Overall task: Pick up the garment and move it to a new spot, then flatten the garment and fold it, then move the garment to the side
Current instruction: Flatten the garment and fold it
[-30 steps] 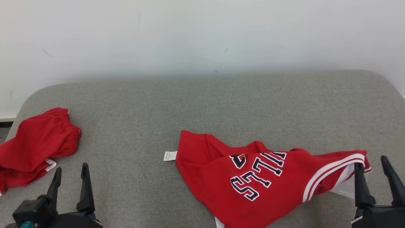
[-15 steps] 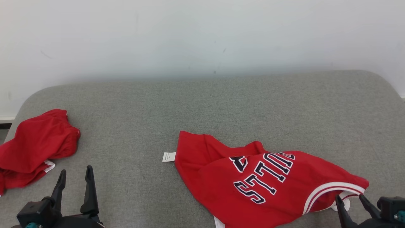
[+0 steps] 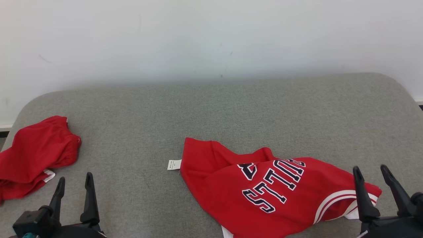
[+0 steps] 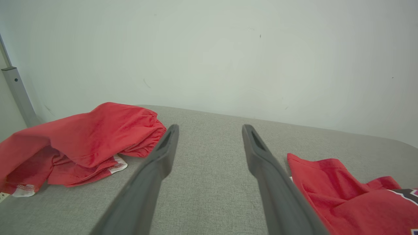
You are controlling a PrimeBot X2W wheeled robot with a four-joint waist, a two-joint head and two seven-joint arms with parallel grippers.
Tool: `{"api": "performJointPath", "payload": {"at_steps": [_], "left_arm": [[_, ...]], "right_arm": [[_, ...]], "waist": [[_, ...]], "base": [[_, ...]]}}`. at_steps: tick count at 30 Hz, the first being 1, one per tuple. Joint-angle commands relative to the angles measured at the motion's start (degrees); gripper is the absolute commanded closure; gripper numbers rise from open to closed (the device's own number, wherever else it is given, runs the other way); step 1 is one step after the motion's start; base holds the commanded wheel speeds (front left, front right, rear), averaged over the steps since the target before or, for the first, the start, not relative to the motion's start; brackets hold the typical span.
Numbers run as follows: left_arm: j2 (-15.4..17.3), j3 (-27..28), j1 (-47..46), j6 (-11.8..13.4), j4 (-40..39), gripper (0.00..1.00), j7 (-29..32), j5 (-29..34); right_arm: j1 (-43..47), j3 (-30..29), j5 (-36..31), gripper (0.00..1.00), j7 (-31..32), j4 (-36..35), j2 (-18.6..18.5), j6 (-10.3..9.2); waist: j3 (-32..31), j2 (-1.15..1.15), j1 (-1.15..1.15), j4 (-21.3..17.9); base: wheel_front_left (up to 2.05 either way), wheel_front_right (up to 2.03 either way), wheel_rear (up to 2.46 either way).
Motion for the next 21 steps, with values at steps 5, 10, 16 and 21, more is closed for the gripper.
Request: {"api": "performJointPath", "payload": {"at_steps": [5, 10, 16, 21], "left_arm": [[0.7, -0.2, 0.0, 0.3, -0.6, 0.00, 0.1, 0.1], [0.8, -0.8, 0.6, 0.4, -1.0, 0.00, -0.1, 0.7], [0.9, -1.7, 1.4, 0.6, -1.1, 0.00, 0.4, 0.9], [0.7, -3.0, 1.9, 0.5, -1.0, 0.00, 0.7, 1.5]], "right_arm": [[-3.5, 3.7, -0.3, 0.00, -5.5, -2.0, -0.4, -0.02], [-5.4, 8.1, -1.6, 0.00, -8.6, -1.4, -1.4, -0.02], [-5.1, 9.7, -1.3, 0.00, -8.6, 1.7, -0.9, -0.02], [-3.4, 9.5, -1.9, 0.00, -7.9, 4.4, -0.3, -0.02]], "waist": [[-0.3, 0.00, 0.00, 0.5], [-0.6, 0.00, 0.00, 1.6], [-1.5, 0.00, 0.00, 3.0], [-2.0, 0.00, 0.00, 3.5]], "base": [[0.00, 0.00, 0.00], [0.00, 0.00, 0.00], [0.00, 0.00, 0.00], [0.00, 0.00, 0.00]]}}
